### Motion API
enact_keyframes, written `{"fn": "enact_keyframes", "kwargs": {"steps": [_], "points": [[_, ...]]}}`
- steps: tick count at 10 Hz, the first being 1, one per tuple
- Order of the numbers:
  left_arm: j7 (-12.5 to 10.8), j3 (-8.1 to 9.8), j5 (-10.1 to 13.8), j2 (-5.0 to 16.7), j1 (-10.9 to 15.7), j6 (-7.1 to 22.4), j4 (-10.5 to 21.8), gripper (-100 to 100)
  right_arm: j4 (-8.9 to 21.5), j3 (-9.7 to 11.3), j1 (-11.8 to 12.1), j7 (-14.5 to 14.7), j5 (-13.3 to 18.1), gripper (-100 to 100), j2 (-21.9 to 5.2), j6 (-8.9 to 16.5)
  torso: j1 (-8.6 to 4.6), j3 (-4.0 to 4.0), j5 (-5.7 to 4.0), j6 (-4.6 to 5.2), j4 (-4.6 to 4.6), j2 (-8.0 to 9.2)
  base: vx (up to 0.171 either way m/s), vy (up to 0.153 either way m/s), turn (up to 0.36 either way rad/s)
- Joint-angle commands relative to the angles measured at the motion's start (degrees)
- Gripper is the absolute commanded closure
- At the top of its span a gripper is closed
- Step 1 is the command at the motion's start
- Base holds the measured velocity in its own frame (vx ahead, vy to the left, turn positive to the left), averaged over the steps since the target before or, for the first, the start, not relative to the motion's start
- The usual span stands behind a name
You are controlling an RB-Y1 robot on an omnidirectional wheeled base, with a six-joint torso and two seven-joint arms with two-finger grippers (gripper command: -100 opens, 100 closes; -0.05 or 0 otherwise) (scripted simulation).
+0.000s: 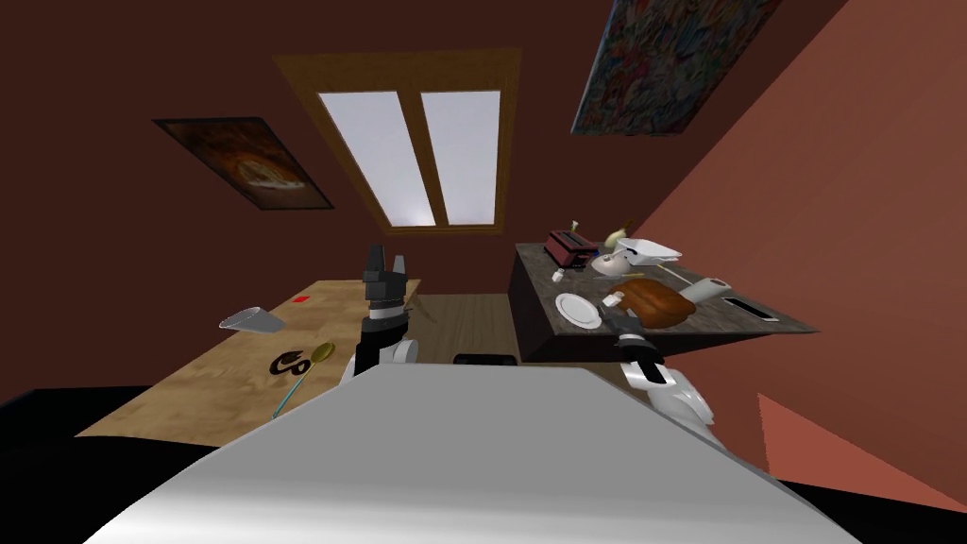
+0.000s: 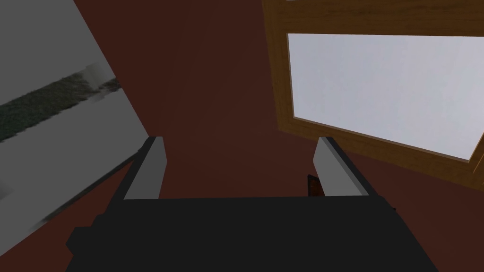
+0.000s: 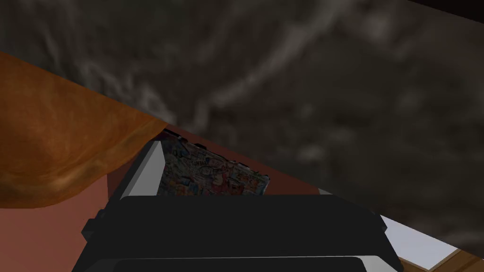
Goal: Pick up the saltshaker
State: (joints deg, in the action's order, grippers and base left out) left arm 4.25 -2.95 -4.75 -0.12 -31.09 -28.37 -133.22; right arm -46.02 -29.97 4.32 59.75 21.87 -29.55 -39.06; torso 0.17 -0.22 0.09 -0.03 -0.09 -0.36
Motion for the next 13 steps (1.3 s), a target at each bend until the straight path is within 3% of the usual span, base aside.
{"fn": "enact_keyframes", "kwargs": {"steps": [1, 2, 4, 5, 7, 9, 13], "points": [[0.0, 0.0, 0.0, 0.0, 0.0, 0.0, 0.0, 0, 0.53, -0.48, 2.02, 1.74, 1.26, -100, -1.77, -2.22, 0.0, 0.0, 0.0, 0.0, 0.0, 0.0, 0.077, 0.077, 0.039], [0.0, 0.0, 0.0, 0.0, 0.0, 0.0, 0.0, 0, 0.27, -0.76, 3.61, 2.67, 2.12, -100, -2.88, -3.2, -0.01, -0.02, 0.0, 0.0, -0.01, -0.04, 0.067, 0.091, 0.049], [0.0, 0.0, 0.0, 0.0, 0.0, 0.0, 0.0, 0, 0.27, -0.76, 3.61, 2.67, 2.12, -100, -2.88, -3.2, 0.01, 0.01, 0.0, -0.02, 0.01, 0.03, 0.028, 0.055, -0.002], [0.0, 0.0, 0.0, 0.0, 0.0, 0.0, 0.0, 0, -0.28, -1.35, 6.59, 4.64, 3.95, -100, -5.26, -5.26, -0.15, 0.05, -0.03, -0.01, 0.02, 0.09, 0.06, 0.08, 0.062], [0.0, 0.0, 0.0, 0.0, 0.0, 0.0, 0.0, 0, -0.55, -1.62, 8.72, 5.66, 4.94, -100, -6.53, -6.33, 0.02, -0.02, 0.0, -0.01, -0.01, -0.02, 0.076, 0.078, 0.046], [0.0, 0.0, 0.0, 0.0, 0.0, 0.0, 0.0, 0, -0.55, -1.62, 8.72, 5.66, 4.94, -100, -6.53, -6.33, -0.08, -0.02, -0.02, -0.02, -0.01, -0.02, 0.038, 0.039, -0.015], [0.0, 0.0, 0.0, 0.0, 0.0, 0.0, 0.0, 0, -1.29, -2.22, 15.64, 9.77, 9.53, -100, -12.14, -10.58, 0.03, -0.07, 0.01, -0.02, -0.02, -0.13, 0.079, 0.078, 0.055]]}}
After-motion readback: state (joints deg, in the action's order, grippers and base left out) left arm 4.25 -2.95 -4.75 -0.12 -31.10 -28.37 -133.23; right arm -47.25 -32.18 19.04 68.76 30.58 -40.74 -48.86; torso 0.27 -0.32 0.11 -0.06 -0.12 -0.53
